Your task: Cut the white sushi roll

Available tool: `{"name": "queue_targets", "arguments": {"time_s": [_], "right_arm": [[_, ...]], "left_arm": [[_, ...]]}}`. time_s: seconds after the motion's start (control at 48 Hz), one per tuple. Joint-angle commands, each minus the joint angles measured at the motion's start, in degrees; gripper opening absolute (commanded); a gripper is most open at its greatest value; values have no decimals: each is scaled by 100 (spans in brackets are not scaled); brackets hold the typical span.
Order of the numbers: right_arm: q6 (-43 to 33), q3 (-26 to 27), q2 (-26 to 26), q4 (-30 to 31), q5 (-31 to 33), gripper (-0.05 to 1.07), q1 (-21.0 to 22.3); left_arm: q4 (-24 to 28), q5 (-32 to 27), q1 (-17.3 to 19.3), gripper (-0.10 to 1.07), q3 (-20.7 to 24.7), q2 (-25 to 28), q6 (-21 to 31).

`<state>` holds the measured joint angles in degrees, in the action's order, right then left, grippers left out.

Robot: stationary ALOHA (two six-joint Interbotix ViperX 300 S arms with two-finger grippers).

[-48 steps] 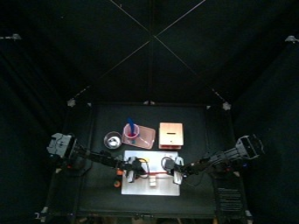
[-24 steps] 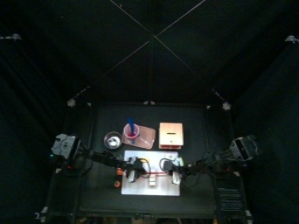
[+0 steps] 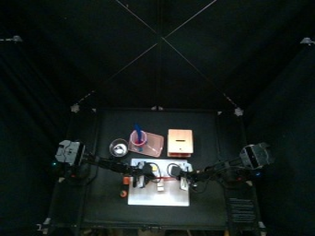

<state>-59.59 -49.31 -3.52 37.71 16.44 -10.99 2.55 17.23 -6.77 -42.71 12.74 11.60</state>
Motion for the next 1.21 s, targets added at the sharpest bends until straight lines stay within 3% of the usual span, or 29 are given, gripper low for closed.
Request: {"name": "queue_targets", "arguments": {"time_s": [0.0,0.333,0.542,0.729,1.188], "right_arm": [[-18,308,-308,62,-26,20,123],[-44,246,-879,26,-35,20,88],[-105,193,-738,18,-220,20,97],[-105,211,-413,18,-466,20,132],[-70,281,-352,35,-580,20,132]], "left_arm": [[9,-448,18,47,-62,9,-18],[-53,-914,-35,47,-193,-176,18],[-185,-940,-44,47,-352,-246,0],[-211,-1195,-18,47,-211,-237,-9],[316,-3287,53,47,809,-422,-26]]}}
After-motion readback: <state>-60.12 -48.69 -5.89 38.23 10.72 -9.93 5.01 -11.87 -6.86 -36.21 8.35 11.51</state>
